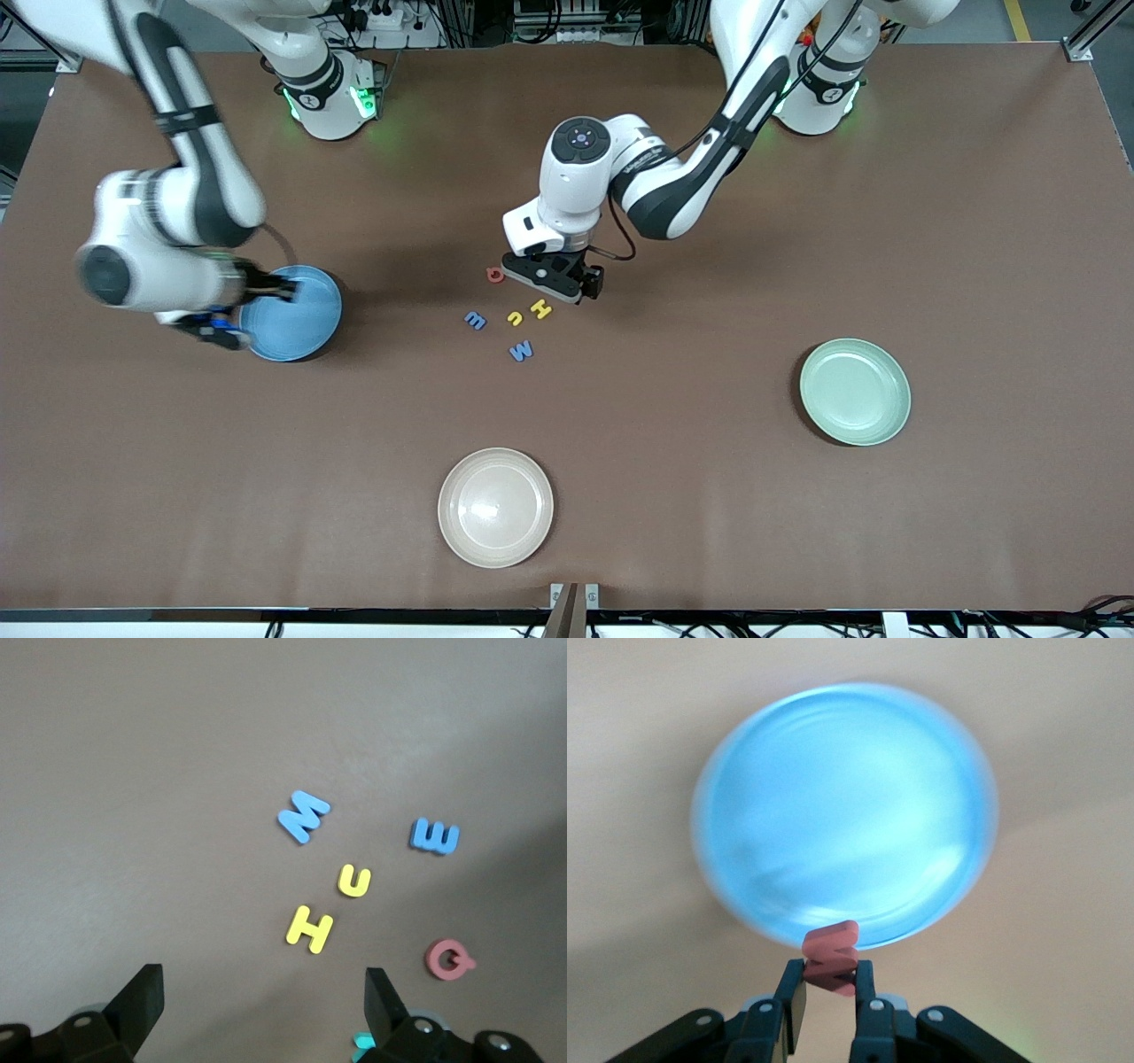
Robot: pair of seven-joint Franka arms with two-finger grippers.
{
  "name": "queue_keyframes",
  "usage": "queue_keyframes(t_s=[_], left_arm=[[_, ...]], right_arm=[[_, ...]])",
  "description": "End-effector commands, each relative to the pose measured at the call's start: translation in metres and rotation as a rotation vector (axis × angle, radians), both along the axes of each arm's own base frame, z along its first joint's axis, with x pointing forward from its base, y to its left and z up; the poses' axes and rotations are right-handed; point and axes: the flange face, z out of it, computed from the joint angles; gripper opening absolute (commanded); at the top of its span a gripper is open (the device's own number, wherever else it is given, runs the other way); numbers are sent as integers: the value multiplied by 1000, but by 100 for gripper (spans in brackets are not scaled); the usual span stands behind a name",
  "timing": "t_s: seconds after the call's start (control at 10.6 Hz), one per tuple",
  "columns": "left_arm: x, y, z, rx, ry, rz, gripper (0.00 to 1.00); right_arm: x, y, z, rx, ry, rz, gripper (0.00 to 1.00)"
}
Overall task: Sort upper and lower case letters into plates
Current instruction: 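Place the pink letter on the blue plate while the left gripper lowers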
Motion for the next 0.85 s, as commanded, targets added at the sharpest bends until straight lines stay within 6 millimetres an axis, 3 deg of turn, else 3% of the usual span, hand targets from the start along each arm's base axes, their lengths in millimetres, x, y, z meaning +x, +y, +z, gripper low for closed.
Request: queue_keyframes(t_s=[0.0,0.28,0.47,0.57,0.76], left_arm=[[2,-5,-21,45,-34,-198,100],[-7,-8,-53,85,-11,-340,99],[-12,-18,-60,74,3,-333,90],[-12,-22,-67,74,9,-334,83],[-11,-26,-80,73,19,-334,79]], right_arm=[[-3,-69,-29,11,-47,59,0],[4,-51,-30,5,-57,-35,0],[16,-29,-39,19,-58,-103,0],[18,-25,-47,17,-71,-101,0],[18,-20,-57,19,-62,-99,0]])
